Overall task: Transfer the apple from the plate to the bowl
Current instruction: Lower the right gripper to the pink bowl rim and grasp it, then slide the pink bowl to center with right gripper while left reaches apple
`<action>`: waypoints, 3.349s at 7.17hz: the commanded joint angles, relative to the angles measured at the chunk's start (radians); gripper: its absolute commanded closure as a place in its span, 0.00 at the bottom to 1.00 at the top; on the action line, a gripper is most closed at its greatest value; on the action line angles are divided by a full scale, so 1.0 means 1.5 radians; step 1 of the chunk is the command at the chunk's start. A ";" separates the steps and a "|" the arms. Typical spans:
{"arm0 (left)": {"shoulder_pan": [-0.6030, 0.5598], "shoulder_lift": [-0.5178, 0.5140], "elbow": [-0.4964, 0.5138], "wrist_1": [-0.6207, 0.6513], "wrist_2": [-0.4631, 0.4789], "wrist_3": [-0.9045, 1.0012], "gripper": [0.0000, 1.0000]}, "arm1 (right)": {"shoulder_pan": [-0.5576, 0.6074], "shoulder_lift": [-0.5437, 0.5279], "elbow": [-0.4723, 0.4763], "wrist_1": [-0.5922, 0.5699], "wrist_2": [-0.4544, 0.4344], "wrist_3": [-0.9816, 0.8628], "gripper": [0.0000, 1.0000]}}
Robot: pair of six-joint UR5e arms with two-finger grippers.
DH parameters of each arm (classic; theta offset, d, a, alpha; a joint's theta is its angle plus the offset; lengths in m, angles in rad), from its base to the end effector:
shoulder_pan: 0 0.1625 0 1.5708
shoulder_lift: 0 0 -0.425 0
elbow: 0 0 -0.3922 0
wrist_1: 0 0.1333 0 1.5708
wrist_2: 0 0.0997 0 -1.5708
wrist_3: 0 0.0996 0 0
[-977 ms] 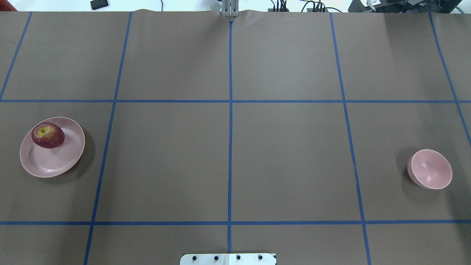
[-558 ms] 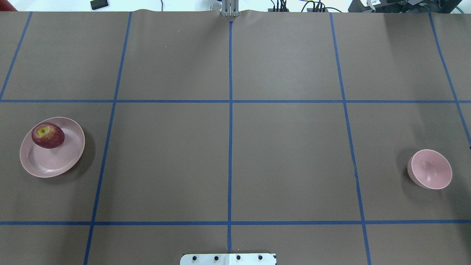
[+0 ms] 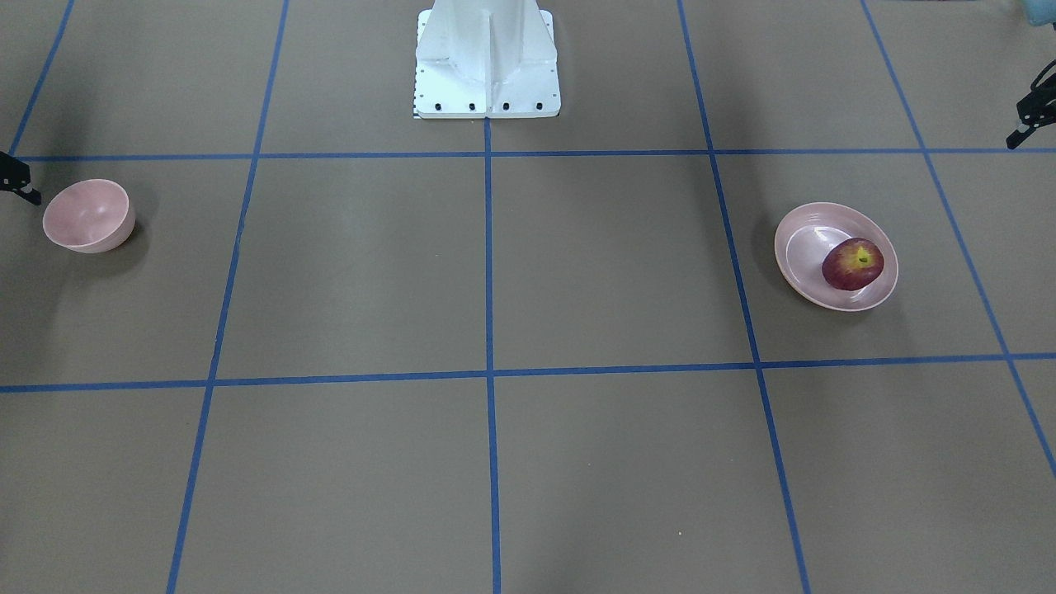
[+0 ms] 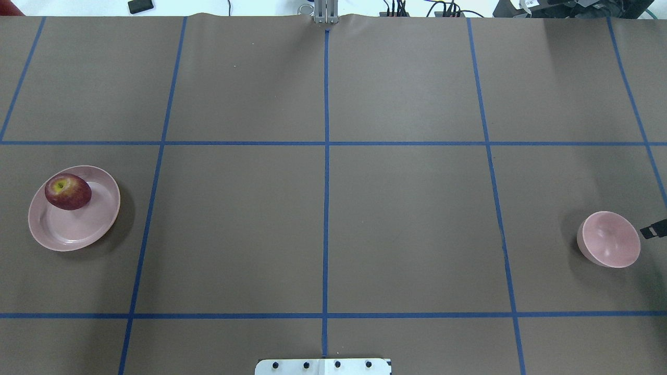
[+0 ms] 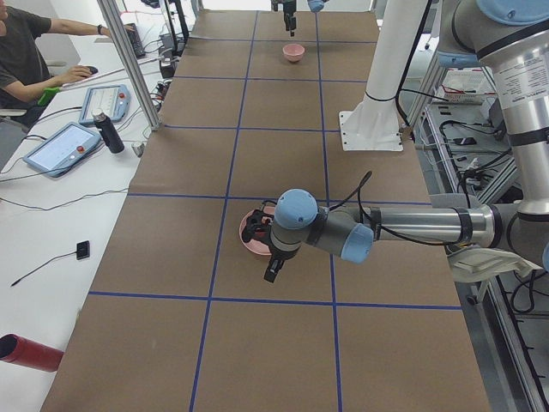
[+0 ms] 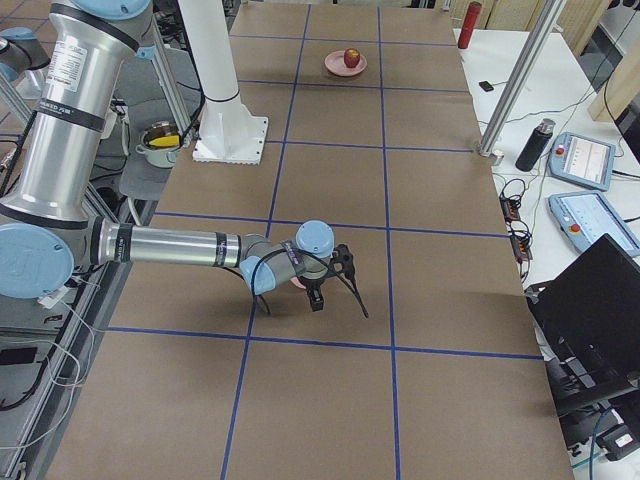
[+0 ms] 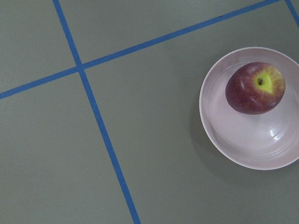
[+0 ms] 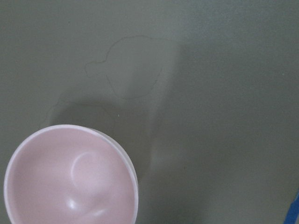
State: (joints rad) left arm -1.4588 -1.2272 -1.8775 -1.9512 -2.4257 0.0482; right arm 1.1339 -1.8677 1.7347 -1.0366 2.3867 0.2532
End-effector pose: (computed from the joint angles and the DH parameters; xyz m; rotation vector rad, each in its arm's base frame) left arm -0.0170 -0.3689 0.6051 0.2960 0.8587 0.2959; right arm -0.1069 -0.3726 0.6448 0.0844 -0.8887 -0.3350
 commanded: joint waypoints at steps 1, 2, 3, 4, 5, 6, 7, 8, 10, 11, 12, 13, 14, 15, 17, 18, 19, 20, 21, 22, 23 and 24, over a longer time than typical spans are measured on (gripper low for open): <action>0.000 0.000 0.000 0.000 0.000 0.000 0.02 | -0.025 0.007 -0.001 0.001 -0.001 0.021 0.01; 0.000 0.000 0.000 0.000 0.000 0.000 0.02 | -0.036 0.014 -0.006 0.001 -0.001 0.048 0.01; 0.000 -0.002 0.000 0.000 0.000 0.000 0.02 | -0.043 0.015 -0.010 0.002 0.001 0.053 0.01; 0.000 -0.003 0.001 0.000 0.000 0.000 0.02 | -0.048 0.019 -0.012 0.009 0.001 0.054 0.02; 0.000 -0.003 0.000 0.000 0.000 0.000 0.02 | -0.052 0.025 -0.018 0.012 0.000 0.054 0.01; 0.000 -0.004 0.000 0.000 0.000 0.000 0.02 | -0.058 0.032 -0.020 0.012 -0.002 0.053 0.01; 0.000 -0.004 0.000 0.000 0.000 -0.001 0.02 | -0.058 0.048 -0.047 0.012 0.000 0.053 0.01; 0.000 -0.006 0.000 0.000 0.000 0.000 0.02 | -0.058 0.064 -0.064 0.014 0.002 0.053 0.01; 0.000 -0.008 -0.002 0.000 0.000 -0.001 0.02 | -0.059 0.064 -0.068 0.017 -0.003 0.048 0.07; 0.000 -0.008 -0.003 0.000 0.000 -0.001 0.02 | -0.059 0.064 -0.068 0.018 -0.004 0.052 0.12; 0.000 -0.009 -0.002 0.000 0.000 -0.001 0.02 | -0.060 0.064 -0.067 0.017 -0.005 0.045 0.14; 0.000 -0.012 -0.001 0.000 0.000 -0.001 0.02 | -0.061 0.062 -0.067 0.031 -0.012 0.043 0.28; 0.000 -0.015 -0.002 0.000 0.000 -0.020 0.02 | -0.059 0.057 -0.068 0.048 -0.026 0.051 0.72; 0.000 -0.019 -0.003 -0.009 0.000 -0.058 0.02 | -0.058 0.056 -0.067 0.049 -0.025 0.058 1.00; 0.001 -0.019 0.000 -0.033 0.000 -0.070 0.02 | -0.054 0.043 -0.035 0.049 -0.005 0.063 1.00; 0.001 -0.019 0.000 -0.033 0.000 -0.070 0.02 | -0.045 0.039 -0.017 0.050 0.006 0.105 1.00; 0.001 -0.019 0.000 -0.033 0.000 -0.072 0.02 | -0.024 0.026 0.020 0.048 0.031 0.155 1.00; 0.001 -0.019 0.000 -0.033 0.000 -0.072 0.02 | 0.014 0.030 0.035 0.042 0.071 0.161 1.00; 0.002 -0.024 0.003 -0.034 -0.004 -0.072 0.02 | 0.021 0.052 0.032 0.035 0.083 0.177 1.00; 0.003 -0.039 0.002 -0.027 -0.005 -0.101 0.02 | 0.021 0.115 0.029 -0.011 0.075 0.239 1.00; 0.008 -0.066 0.001 -0.030 -0.008 -0.176 0.02 | -0.002 0.188 0.027 -0.055 0.063 0.291 1.00; 0.031 -0.091 0.001 -0.026 -0.020 -0.219 0.02 | -0.055 0.291 0.013 -0.106 0.033 0.373 1.00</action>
State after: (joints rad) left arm -1.4419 -1.3176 -1.8755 -1.9941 -2.4394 -0.1864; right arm 1.1227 -1.5999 1.7711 -1.1055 2.4762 0.6788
